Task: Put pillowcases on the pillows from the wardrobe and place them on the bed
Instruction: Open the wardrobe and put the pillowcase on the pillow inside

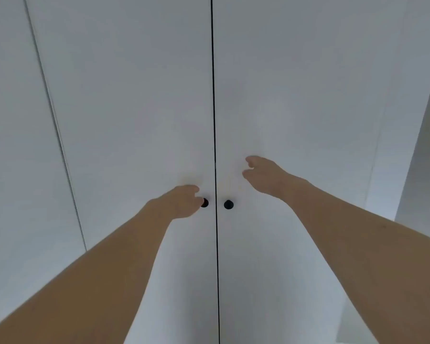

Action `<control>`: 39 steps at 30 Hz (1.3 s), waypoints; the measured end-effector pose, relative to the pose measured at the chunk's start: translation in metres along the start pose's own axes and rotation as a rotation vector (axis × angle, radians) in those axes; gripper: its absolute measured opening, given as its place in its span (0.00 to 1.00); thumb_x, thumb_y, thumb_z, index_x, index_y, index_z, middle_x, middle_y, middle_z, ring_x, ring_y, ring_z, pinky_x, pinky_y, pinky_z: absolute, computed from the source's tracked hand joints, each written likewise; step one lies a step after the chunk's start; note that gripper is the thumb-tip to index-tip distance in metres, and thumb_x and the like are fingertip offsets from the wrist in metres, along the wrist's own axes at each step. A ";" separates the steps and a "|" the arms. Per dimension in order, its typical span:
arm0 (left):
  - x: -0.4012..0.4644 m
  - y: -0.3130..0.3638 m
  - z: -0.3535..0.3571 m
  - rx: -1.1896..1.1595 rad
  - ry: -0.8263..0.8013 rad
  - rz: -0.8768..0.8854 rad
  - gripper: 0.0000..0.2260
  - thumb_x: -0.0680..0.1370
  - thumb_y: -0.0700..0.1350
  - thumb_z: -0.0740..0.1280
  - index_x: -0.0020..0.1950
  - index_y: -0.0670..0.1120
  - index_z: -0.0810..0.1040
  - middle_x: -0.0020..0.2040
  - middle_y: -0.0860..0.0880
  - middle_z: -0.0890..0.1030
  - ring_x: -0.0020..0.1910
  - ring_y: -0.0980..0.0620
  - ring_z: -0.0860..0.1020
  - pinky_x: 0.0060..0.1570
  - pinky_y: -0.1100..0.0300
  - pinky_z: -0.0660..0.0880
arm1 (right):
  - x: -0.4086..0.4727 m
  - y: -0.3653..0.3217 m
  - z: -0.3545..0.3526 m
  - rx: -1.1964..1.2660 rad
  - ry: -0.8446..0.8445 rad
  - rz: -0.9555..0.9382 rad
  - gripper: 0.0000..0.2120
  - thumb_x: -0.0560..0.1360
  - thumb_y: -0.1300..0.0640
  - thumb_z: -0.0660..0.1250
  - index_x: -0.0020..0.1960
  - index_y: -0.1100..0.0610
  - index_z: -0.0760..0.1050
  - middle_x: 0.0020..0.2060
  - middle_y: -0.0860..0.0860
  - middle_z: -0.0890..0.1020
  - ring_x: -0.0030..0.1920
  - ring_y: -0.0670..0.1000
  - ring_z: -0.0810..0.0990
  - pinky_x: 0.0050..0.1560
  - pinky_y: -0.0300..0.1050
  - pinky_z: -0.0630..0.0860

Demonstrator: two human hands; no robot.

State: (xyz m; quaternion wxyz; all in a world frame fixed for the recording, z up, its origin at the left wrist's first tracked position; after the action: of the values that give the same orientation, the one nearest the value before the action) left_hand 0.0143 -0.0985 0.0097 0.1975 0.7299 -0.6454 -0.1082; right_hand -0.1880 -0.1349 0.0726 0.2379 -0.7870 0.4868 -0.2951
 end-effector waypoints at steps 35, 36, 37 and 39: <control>-0.368 -0.115 -0.052 0.185 1.248 -0.346 0.18 0.70 0.52 0.72 0.56 0.50 0.71 0.52 0.57 0.73 0.43 0.57 0.76 0.35 0.64 0.70 | -0.150 -0.280 0.177 0.719 -0.439 -0.924 0.31 0.71 0.41 0.70 0.71 0.44 0.65 0.67 0.41 0.72 0.64 0.42 0.73 0.64 0.44 0.71; -0.378 -0.129 -0.055 0.156 1.245 -0.384 0.13 0.73 0.52 0.70 0.53 0.51 0.72 0.50 0.58 0.74 0.42 0.59 0.76 0.35 0.63 0.72 | -0.155 -0.293 0.189 0.662 -0.421 -0.975 0.30 0.74 0.42 0.67 0.73 0.43 0.62 0.70 0.41 0.68 0.68 0.41 0.68 0.68 0.45 0.67; -0.386 -0.145 -0.059 0.099 1.243 -0.421 0.08 0.75 0.52 0.68 0.50 0.52 0.72 0.47 0.59 0.75 0.41 0.59 0.76 0.36 0.61 0.74 | -0.159 -0.306 0.201 0.577 -0.384 -1.036 0.29 0.76 0.43 0.64 0.74 0.43 0.59 0.73 0.42 0.64 0.71 0.41 0.63 0.71 0.44 0.62; -0.401 -0.182 -0.070 -0.041 1.254 -0.493 0.05 0.78 0.51 0.64 0.45 0.51 0.72 0.41 0.56 0.78 0.39 0.56 0.77 0.36 0.53 0.78 | -0.165 -0.329 0.232 0.379 -0.315 -1.136 0.28 0.79 0.44 0.59 0.76 0.42 0.53 0.77 0.46 0.54 0.76 0.44 0.54 0.73 0.44 0.56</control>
State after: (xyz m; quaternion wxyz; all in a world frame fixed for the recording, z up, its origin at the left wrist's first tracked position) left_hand 0.1491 0.3227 -0.0440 0.5181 0.7767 -0.2209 0.2819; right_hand 0.1211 0.1709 0.0864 0.2482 -0.9015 -0.1098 -0.3371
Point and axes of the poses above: each hand's wrist, its own x-axis towards the middle knuckle, its own z-axis out of the palm, y = z × x, the point moved 10 cm from there along x, towards the middle knuckle
